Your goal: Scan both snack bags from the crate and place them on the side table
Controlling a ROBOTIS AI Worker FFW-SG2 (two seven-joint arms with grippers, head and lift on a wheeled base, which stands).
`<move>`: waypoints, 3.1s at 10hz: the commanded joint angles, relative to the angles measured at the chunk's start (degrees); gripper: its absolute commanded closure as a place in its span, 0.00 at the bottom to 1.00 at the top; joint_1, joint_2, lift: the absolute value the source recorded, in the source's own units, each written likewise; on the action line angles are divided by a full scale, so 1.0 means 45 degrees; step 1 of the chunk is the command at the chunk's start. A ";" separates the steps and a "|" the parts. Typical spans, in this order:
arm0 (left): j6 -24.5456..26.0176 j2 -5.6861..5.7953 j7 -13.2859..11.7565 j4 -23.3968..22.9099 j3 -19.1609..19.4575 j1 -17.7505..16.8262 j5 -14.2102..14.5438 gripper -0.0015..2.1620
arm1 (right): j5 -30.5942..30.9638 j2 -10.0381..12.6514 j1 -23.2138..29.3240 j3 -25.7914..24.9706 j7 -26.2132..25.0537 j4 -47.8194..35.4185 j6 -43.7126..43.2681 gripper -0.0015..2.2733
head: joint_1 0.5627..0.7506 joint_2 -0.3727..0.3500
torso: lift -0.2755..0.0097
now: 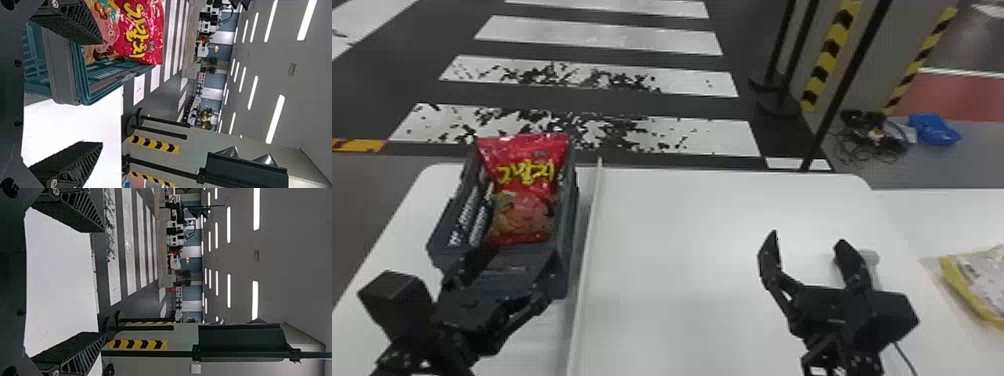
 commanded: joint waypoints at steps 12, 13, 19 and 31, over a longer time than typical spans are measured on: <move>0.3670 0.1580 -0.0195 -0.1651 0.1985 -0.2220 0.1541 0.03 | -0.0476 -0.0483 0.0768 0.0576 -0.0193 0.1339 -0.0882 0.03 | 0.70 0.47 | 0.63; 0.4178 0.2068 -0.0215 -0.0928 0.2024 -0.3275 0.1776 0.03 | -0.0476 -0.0502 0.0807 0.0537 -0.0193 0.1339 -0.0609 0.03 | 0.70 0.50 | 0.63; 0.5155 0.4373 -0.0918 0.4150 -0.0554 -0.9330 0.2147 0.03 | -0.0359 -0.0346 0.1257 0.0264 -0.0173 0.1222 -0.0257 0.03 | 0.70 0.57 | 0.63; 0.5155 0.2830 -0.5449 1.0419 -0.2272 -1.3295 -0.2580 0.04 | -0.0320 -0.0307 0.1061 0.0264 -0.0154 0.1261 0.0524 0.03 | 0.70 0.53 | 0.63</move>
